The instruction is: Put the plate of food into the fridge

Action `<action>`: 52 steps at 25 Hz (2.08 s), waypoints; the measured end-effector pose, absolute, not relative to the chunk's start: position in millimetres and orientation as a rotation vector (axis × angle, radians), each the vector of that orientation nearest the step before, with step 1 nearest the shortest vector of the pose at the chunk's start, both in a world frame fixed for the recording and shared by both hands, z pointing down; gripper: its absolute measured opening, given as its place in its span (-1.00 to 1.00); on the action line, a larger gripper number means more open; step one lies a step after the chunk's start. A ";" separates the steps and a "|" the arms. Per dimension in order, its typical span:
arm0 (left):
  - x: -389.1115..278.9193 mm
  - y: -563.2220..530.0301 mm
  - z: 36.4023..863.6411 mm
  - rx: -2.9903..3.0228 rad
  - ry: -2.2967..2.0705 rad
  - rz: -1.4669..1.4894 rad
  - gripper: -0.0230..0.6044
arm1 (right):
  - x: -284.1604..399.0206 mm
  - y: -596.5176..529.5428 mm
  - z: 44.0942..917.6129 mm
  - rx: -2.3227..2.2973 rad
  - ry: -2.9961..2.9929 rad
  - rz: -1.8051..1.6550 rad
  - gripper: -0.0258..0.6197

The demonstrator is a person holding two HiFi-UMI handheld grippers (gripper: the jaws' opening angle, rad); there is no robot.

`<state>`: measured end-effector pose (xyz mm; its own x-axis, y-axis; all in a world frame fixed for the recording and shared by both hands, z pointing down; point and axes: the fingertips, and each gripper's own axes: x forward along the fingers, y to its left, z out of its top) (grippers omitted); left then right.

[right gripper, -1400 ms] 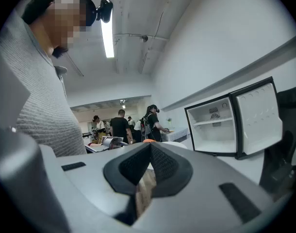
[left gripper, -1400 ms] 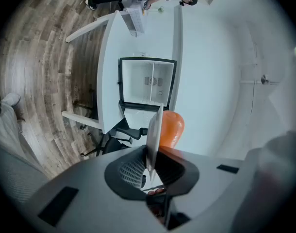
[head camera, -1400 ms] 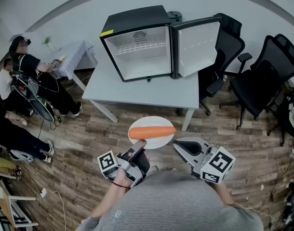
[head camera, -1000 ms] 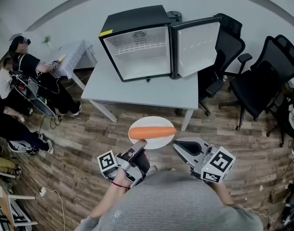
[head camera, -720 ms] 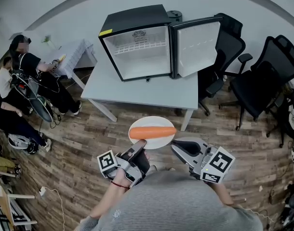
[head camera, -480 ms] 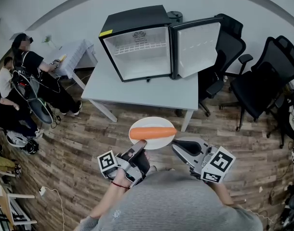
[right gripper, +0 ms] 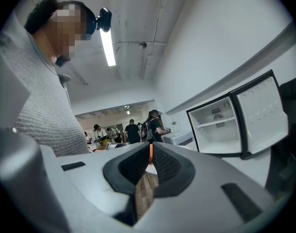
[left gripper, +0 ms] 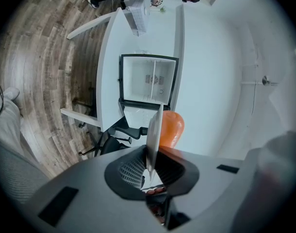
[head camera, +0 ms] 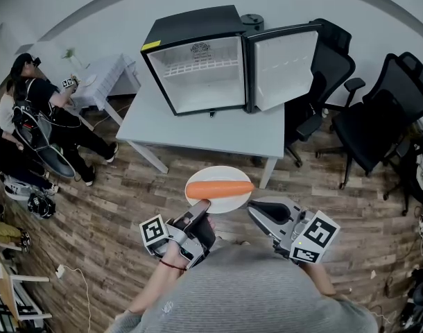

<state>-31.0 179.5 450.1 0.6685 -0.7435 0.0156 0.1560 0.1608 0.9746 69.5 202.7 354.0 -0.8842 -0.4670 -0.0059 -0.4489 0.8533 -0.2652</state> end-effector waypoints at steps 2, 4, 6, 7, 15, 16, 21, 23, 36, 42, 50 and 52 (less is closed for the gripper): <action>-29.6 177.3 450.3 1.250 -0.574 -0.704 -0.77 | 73.9 201.2 355.0 -0.731 2.957 -0.404 -0.87; -30.1 174.1 451.3 1.248 -0.577 -0.711 -0.77 | 76.9 198.8 356.5 -0.732 2.956 -0.411 -0.87; -32.7 170.2 452.2 1.248 -0.585 -0.718 -0.77 | 77.5 195.9 357.9 -0.735 2.952 -0.419 -0.87; -34.3 167.4 452.4 1.248 -0.589 -0.722 -0.77 | 77.1 194.0 358.1 -0.735 2.950 -0.423 -0.87; -45.0 116.8 456.9 1.245 -0.584 -0.742 -0.77 | 67.9 150.1 359.1 -0.727 2.949 -0.428 -0.87; -46.7 107.7 456.9 1.242 -0.579 -0.748 -0.77 | 66.2 140.7 359.0 -0.730 2.949 -0.428 -0.87; -59.3 51.7 453.2 1.249 -0.574 -0.757 -0.77 | 54.0 84.6 353.7 -0.728 2.962 -0.430 -0.87; -64.8 29.0 449.6 1.252 -0.566 -0.762 -0.77 | 47.7 61.2 350.3 -0.724 2.972 -0.425 -0.87; -94.4 -89.8 450.0 1.255 -0.541 -0.724 -0.77 | 16.5 -52.2 343.8 -0.788 2.964 -0.413 -0.87; -105.7 -123.7 450.2 1.270 -0.519 -0.690 -0.77 | 0.9 -84.1 346.4 -0.822 2.940 -0.400 -0.87; -110.1 -154.4 455.3 1.269 -0.500 -0.675 -0.77 | -9.0 -109.5 356.4 -0.850 2.946 -0.429 -0.87; -109.6 -159.2 456.8 1.269 -0.501 -0.671 -0.77 | -9.6 -115.4 356.9 -0.852 2.948 -0.430 -0.87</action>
